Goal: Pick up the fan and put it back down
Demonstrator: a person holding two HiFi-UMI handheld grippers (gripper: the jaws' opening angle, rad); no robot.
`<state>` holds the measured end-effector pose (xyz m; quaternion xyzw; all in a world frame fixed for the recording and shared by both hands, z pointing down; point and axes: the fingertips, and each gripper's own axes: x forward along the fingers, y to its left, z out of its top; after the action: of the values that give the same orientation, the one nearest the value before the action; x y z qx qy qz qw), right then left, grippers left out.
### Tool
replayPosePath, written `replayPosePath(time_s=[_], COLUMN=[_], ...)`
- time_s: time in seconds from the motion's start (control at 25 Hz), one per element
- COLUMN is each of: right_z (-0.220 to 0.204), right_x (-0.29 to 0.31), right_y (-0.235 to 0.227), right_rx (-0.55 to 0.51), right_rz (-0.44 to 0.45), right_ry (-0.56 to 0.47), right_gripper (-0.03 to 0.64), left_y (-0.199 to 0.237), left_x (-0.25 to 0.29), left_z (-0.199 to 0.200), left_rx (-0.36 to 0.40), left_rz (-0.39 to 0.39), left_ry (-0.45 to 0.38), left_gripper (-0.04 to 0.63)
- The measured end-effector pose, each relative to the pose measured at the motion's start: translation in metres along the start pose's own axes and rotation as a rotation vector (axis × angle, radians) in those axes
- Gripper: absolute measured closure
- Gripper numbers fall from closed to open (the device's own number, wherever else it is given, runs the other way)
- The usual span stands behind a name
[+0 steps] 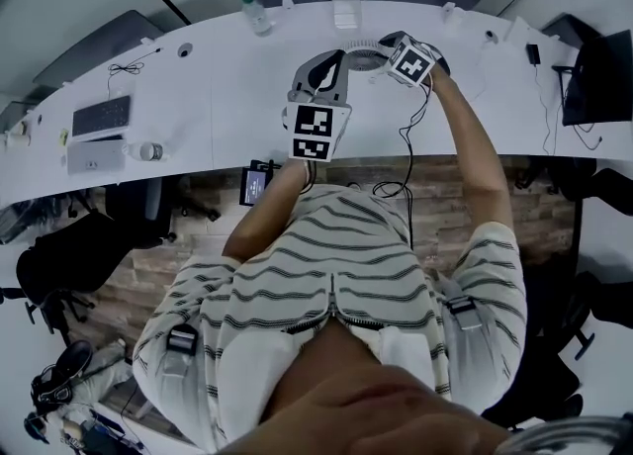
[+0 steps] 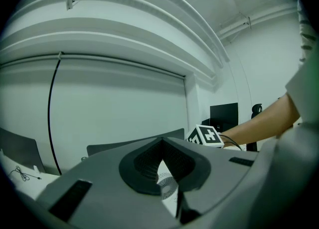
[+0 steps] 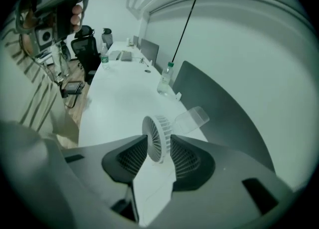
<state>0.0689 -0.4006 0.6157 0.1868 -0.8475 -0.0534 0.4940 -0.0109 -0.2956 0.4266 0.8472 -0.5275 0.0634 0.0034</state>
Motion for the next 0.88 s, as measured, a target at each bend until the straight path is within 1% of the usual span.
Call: replayPosePath(time_s=[0.08,0.32,0.48,0.6,0.76,0.88], right_z=[-0.009,-0.018,-0.018,-0.013,-0.013,-0.014], right_x=[0.007,0.025,0.036,0.043,0.056,0.062], right_y=[0.000,-0.006,-0.010,-0.010,-0.011,-0.015], right_rx=[-0.048,-0.179,-0.217,-0.220,-0.272,-0.266], right_rz=[0.042,0.176,0.230,0.261,0.286,0.311], right_ry=[0.037,0.081,0.106,0.096,0.136,0.153], right_gripper=[0.471,0.439,0.425,0.419,0.413,0.413], left_y=[-0.002,-0.005,-0.005,-0.008,-0.005,-0.004], left_x=[0.002,0.009,0.014,0.018,0.022,0.025], left_z=[-0.003,-0.006,-0.010,-0.014,-0.018,-0.017], left_rx=[0.002,0.017,0.031,0.038,0.034,0.046], left_rz=[-0.005,-0.023,-0.044,-0.056,-0.047,-0.048], left_ry=[0.009,0.023,0.041,0.056,0.068,0.069], left_gripper=[0.588,0.588,0.588,0.588,0.588,0.588])
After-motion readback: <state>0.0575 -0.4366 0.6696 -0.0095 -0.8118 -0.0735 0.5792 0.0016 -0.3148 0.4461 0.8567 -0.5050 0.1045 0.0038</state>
